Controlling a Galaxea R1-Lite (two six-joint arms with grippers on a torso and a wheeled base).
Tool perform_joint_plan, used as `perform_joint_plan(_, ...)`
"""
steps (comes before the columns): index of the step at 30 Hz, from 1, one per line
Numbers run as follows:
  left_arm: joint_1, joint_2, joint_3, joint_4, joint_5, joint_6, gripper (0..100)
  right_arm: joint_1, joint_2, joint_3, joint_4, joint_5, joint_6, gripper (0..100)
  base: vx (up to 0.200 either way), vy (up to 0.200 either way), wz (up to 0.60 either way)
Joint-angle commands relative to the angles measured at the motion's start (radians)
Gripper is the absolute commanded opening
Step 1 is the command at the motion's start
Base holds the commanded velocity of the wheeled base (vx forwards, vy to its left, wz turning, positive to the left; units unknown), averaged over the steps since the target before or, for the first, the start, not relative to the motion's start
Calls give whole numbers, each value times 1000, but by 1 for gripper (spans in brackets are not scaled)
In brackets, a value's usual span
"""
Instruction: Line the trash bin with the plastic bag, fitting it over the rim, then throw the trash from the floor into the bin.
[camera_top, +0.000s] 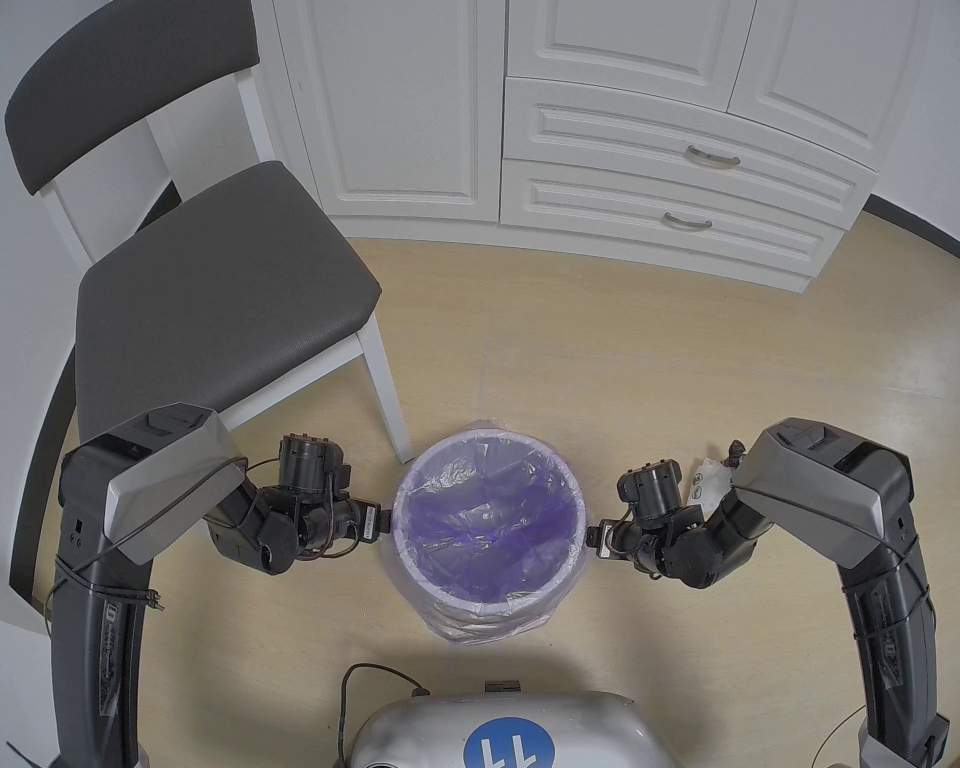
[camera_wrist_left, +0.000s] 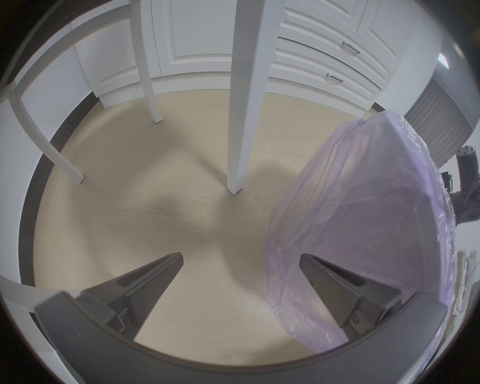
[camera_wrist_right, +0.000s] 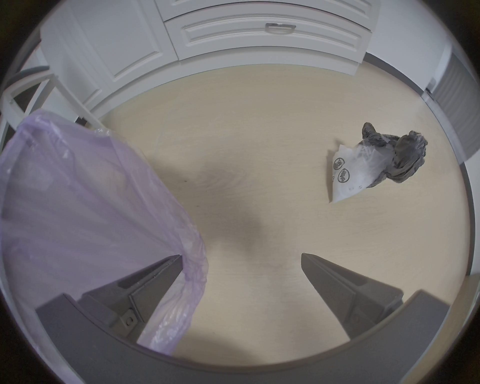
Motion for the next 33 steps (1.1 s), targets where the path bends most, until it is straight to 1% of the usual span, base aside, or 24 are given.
perform_joint_plan(1,22,-48,49,0,-3,59,100,-18,-156,147,-3,0,-119,100,0,0,0)
perform_joint_plan(2,24,-57,63,-3,-3,77,100,-20,-202,219,-5,11,-177,100,0,0,0)
perform_joint_plan(3,24,-58,68,-3,-3,84,100,-20,-211,239,-6,12,-194,100,0,0,0)
perform_joint_plan(5,24,-64,77,-3,-5,93,100,-15,-233,318,-19,32,-276,100,0,0,0)
perform_joint_plan(6,24,-64,80,-6,-5,93,100,-9,-236,347,-28,52,-308,100,0,0,0)
perform_joint_plan(7,24,-63,80,-14,-5,93,100,-3,-231,382,-55,89,-343,100,0,0,0)
perform_joint_plan(8,24,-58,80,-17,-5,94,100,8,-224,404,-88,115,-358,100,0,0,0)
perform_joint_plan(10,24,-58,79,-20,-8,93,100,31,-196,431,-147,146,-364,100,0,0,0)
perform_joint_plan(11,24,-58,79,-20,-8,93,100,31,-196,431,-147,146,-364,100,0,0,0)
perform_joint_plan(12,24,-58,80,-24,-19,93,100,51,-158,436,-221,155,-360,100,0,0,0)
perform_joint_plan(14,24,-60,80,-26,-23,93,100,57,-121,431,-270,155,-358,100,0,0,0)
perform_joint_plan(18,24,-58,77,-26,-23,93,100,52,-78,408,-281,155,-355,100,0,0,0)
perform_joint_plan(20,24,-58,76,-26,-23,91,100,48,-52,368,-272,155,-323,100,0,0,0)
perform_joint_plan(21,24,-58,76,-26,-23,91,100,48,-52,368,-272,155,-323,100,0,0,0)
perform_joint_plan(22,26,-58,71,-26,-23,90,100,46,-36,335,-264,157,-288,100,0,0,0)
perform_joint_plan(23,26,-57,71,-26,-23,88,100,46,-35,322,-255,157,-271,100,0,0,0)
perform_joint_plan(24,26,-57,71,-26,-23,88,100,46,-35,322,-255,157,-271,100,0,0,0)
perform_joint_plan(25,24,-55,68,-29,-23,88,100,45,-26,275,-230,157,-219,100,0,0,0)
perform_joint_plan(27,24,-52,68,-43,-23,87,100,45,-10,215,-204,157,-147,100,0,0,0)
perform_joint_plan(29,24,-44,66,-57,-23,85,100,43,-3,160,-149,155,-85,100,0,0,0)
perform_joint_plan(32,24,-38,65,-73,-22,85,100,31,7,52,-2,152,-9,100,0,0,0)
perform_joint_plan(33,24,-38,66,-73,-22,85,100,29,7,48,7,150,-6,100,0,0,0)
